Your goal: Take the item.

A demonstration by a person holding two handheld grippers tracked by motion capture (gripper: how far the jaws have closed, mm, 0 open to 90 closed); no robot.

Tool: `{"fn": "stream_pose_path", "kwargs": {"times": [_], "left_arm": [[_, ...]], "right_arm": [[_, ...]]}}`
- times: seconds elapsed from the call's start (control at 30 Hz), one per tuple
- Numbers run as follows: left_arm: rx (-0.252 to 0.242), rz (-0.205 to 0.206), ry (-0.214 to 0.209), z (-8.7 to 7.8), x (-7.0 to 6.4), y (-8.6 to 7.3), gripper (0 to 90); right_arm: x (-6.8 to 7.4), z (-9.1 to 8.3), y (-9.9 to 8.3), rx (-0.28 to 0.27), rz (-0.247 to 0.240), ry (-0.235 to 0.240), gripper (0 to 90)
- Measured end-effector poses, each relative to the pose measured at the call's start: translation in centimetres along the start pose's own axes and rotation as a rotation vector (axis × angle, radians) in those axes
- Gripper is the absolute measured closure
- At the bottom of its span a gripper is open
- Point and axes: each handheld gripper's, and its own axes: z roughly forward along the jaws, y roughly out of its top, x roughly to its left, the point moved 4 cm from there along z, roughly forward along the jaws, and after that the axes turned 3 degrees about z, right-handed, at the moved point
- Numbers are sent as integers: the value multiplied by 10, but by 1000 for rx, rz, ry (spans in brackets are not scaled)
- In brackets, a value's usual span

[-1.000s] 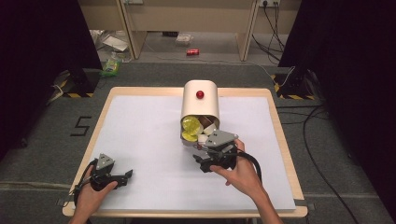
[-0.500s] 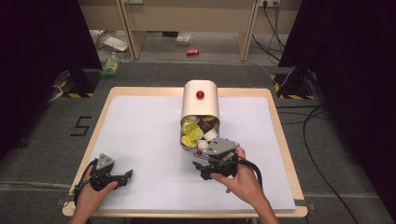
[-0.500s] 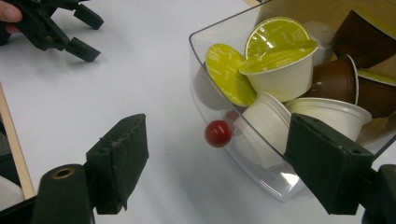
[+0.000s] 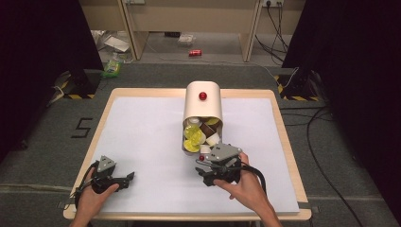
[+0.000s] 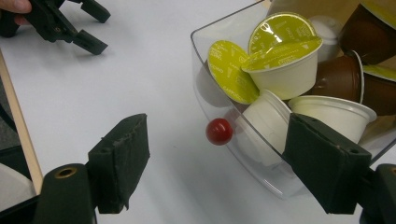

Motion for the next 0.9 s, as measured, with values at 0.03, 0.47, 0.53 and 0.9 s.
{"fn": "stream_pose_path", "kwargs": {"times": [0.03,0.47,0.53,0.9], "left_arm": [[0,0,0,0,0,0,124],[0,0,0,0,0,0,124],[0,0,0,0,0,0,124],[0,0,0,0,0,0,124]], "right_arm": [[1,0,0,0,5,1,231],[-2,-4,3,-35,27,-2,252],[-4,-5,6,-56,33,-16,251],[-7,-6,19,-87,27,-54,257]]}}
